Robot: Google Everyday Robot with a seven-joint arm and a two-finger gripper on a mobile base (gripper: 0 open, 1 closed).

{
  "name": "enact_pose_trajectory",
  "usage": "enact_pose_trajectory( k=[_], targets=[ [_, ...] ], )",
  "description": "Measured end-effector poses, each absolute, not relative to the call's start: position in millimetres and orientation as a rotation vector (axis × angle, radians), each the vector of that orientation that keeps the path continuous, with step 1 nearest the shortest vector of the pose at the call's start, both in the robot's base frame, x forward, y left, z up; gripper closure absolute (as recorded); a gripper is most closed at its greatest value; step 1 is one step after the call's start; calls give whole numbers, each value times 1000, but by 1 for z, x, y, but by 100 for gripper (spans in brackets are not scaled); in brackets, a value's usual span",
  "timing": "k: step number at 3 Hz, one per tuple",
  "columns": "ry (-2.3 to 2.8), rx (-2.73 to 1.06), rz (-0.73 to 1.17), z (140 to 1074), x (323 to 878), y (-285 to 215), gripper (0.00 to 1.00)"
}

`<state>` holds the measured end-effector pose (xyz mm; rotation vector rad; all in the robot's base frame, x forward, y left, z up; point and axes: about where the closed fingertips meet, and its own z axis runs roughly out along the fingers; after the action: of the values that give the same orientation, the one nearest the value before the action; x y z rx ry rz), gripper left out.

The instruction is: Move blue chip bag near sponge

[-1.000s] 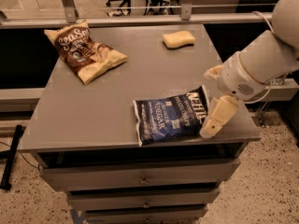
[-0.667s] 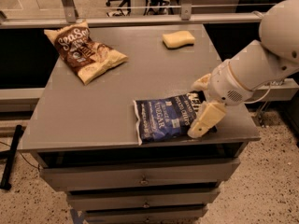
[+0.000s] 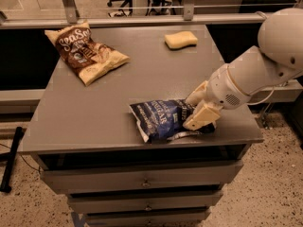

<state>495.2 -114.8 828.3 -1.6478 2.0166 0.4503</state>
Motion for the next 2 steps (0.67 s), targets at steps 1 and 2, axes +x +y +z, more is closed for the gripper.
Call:
enact_pose_trajectory(
  k=[1,2],
  targets=[
    [2006,-1634,386,846,507,-124,88],
    [1979,-1615,247,886,528,-146,100]
  ],
)
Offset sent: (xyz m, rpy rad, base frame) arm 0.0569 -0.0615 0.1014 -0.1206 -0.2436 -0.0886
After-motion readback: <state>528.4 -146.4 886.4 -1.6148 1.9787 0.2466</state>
